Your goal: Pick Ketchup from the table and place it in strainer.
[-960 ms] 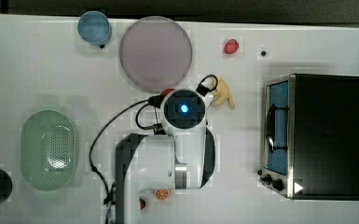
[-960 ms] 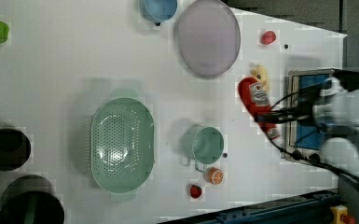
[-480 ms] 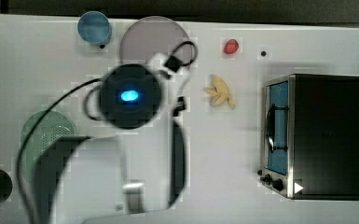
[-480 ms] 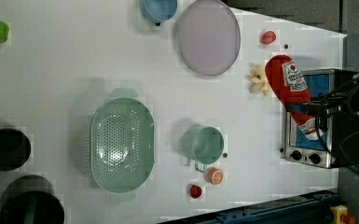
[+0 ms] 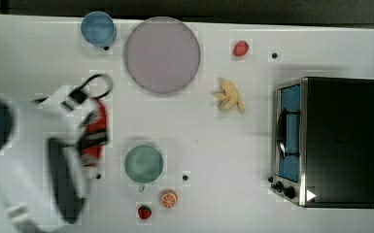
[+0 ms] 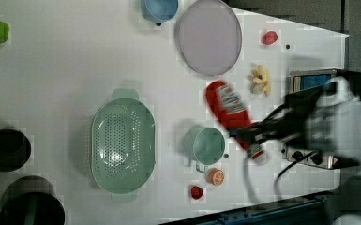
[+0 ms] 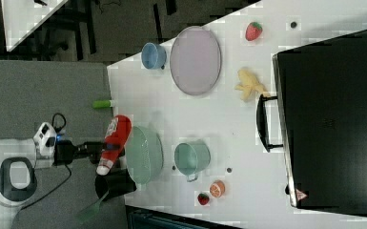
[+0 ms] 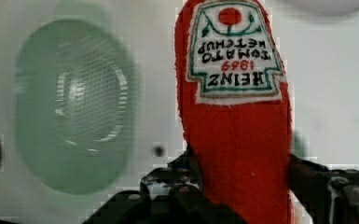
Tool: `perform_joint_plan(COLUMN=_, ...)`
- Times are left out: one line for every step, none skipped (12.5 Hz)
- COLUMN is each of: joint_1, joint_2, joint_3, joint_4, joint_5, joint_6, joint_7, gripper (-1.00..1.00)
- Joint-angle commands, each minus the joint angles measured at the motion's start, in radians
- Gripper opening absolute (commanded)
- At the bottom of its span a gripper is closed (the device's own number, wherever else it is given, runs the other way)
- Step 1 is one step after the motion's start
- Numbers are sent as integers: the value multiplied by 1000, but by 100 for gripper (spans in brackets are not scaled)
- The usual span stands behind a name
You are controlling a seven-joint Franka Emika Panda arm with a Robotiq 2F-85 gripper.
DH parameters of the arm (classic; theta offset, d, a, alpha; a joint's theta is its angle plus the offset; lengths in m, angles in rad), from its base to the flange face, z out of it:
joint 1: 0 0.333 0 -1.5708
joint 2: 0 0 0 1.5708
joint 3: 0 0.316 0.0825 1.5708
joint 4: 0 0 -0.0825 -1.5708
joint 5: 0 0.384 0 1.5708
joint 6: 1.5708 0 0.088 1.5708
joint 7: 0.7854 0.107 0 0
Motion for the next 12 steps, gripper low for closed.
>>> perform_joint_plan(joint_1=43, joint_2=73, joint_3=102, joint_4=-14, joint_5=-2, joint_6=100, joint_7=314, gripper=20)
perform_joint_plan(joint_1=45, joint_2=105, joint_3=138, joint_4=-23, joint_5=-3, joint_6=152, joint_7=382, gripper=20)
perform_joint_plan(joint_1=49, joint_2=138, joint_3=167, joint_4=-34, joint_5=-4, joint_6=205, joint_7=447, gripper=20)
perform_joint_plan(joint_1=56, joint_2=172, joint_3=192, joint_4=-48, joint_5=-10, joint_6=262, joint_7=495, gripper=20)
perform_joint_plan(joint_1=64, joint_2=205, joint_3=209, joint_4=-65, joint_5=-27, joint_6=320, joint_7=526, gripper=20)
perform_joint_plan(joint_1=74, joint_2=236, joint_3=215, joint_4=-84, joint_5=-54, joint_6=380, joint_7=547, gripper=20)
perform_joint_plan(joint_1=81, joint_2=266, joint_3=215, joint_4=-104, joint_5=-89, joint_6=436, joint_7=565, gripper=20)
perform_joint_plan(joint_1=83, joint_2=296, joint_3=214, joint_4=-124, joint_5=-118, joint_6=491, joint_7=573, gripper=20)
perform_joint_plan(joint_1=83, joint_2=327, joint_3=212, joint_4=-144, joint_5=-143, joint_6=533, joint_7=576, gripper=20)
perform_joint_plan(joint_1=83, joint_2=356, joint_3=210, joint_4=-161, joint_5=-154, joint_6=568, joint_7=579, gripper=29)
perform_joint_plan(joint_1=83, joint_2=383, joint_3=207, joint_4=-171, joint_5=-157, joint_6=598, joint_7=582, gripper=50)
perform_joint_plan(joint_1=83, joint_2=405, joint_3=204, joint_4=-175, joint_5=-157, joint_6=629, joint_7=582, gripper=72)
